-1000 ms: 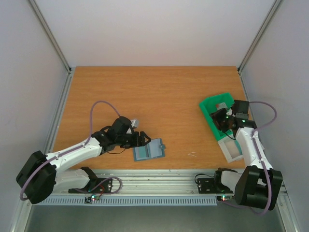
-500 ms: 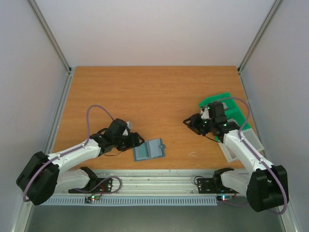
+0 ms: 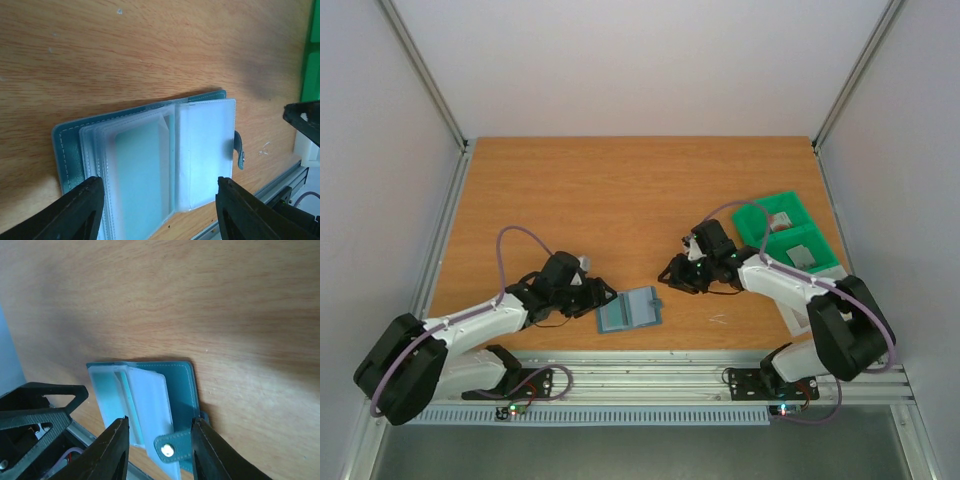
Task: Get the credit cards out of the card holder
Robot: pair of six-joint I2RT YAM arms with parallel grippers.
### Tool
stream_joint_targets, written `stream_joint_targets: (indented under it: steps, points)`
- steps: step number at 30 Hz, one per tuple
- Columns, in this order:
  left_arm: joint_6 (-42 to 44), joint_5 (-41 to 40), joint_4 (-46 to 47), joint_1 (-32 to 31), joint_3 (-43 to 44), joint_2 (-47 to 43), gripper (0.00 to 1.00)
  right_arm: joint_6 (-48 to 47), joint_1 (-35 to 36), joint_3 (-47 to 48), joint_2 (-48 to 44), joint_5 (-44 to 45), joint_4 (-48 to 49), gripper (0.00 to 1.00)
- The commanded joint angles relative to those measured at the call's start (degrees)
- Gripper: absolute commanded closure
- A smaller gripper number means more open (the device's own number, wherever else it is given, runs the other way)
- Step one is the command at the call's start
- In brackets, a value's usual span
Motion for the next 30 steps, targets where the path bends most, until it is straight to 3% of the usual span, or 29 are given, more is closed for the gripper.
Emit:
stream_joint_targets:
  steps: [1,12,20,30]
  points:
    - [-1.5,1.4,5.8,0.2,-1.2,1.6,0.38,-1.6,2.5,3.7,4.6,-1.4,2.2,0.66]
    - [0.2,1.1,4.5,0.2,-0.8,2.1,0.41,-2.0,8.6,4.9,11.8,0.6,3.3,0.75]
    - [1.3,0.0,3.2,0.3,-1.3,1.1,0.43,-2.8,9.1,3.7,9.6,6.6,-1.0,0.87]
    - [1.1,0.2,2.2,0.2,-1.6,-1.8,0.43,-1.1,10.4,5.7,3.7,5.8,-2.9,0.84]
